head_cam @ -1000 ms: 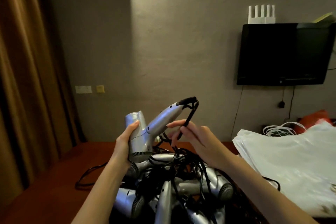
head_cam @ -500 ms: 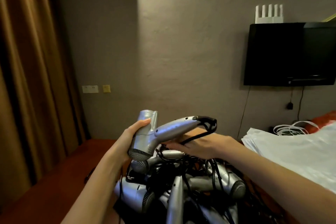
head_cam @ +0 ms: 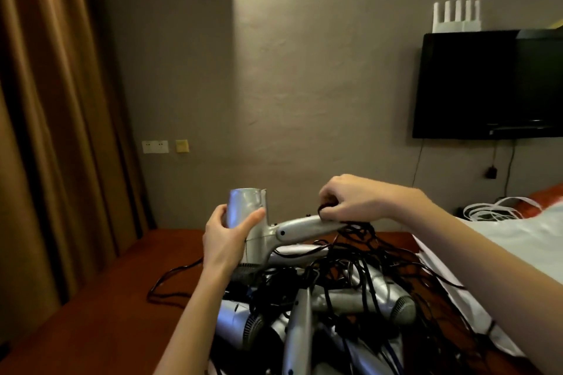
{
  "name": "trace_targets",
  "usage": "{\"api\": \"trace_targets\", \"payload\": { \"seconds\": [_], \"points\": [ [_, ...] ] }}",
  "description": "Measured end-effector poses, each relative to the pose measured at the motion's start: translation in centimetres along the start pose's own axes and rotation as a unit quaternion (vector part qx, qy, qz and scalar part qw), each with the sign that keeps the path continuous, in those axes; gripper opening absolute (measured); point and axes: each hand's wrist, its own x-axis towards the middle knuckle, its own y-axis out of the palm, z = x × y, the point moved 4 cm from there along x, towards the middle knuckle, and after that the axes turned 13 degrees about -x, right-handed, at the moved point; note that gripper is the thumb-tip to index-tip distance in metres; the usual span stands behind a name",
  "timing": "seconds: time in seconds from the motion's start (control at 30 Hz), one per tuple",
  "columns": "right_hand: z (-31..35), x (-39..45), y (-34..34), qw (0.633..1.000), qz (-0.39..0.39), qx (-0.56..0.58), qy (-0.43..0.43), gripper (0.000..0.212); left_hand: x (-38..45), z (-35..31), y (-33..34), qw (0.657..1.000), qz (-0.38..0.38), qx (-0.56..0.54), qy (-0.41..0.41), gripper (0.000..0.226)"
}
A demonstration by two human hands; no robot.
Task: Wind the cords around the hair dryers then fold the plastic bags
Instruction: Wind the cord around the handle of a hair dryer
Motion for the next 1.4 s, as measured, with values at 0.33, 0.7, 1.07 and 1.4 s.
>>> {"api": "trace_targets", "payload": {
  "seconds": [0.33, 0.7, 1.07, 1.4],
  "points": [
    [0.9, -6.8, 5.8, 0.973, -0.199, -0.12, -0.007, 0.038, -0.5, 1.3, 0.1, 0.996, -0.027, -0.073, -0.044, 0.067],
    [-1.4, -5.7, 9.3, 0.956, -0.028, 0.292, 0.014, 0.018, -1.4, 0.9, 2.5, 0.978, 0.125, -0.113, -0.124, 0.051],
    [-3.8, -3.3, 6.5, 0.906, -0.004, 0.422, 0.024, 0.027, -3.6, 1.5, 1.7, 0.98, 0.161, -0.101, -0.067, 0.048],
    [-2.4, -6.1, 2.7, 0.948, 0.002, 0.319, 0.001, 0.024, -2.3, 0.1, 2.4, 0.988, 0.136, -0.058, 0.045, 0.04]
  ]
}}
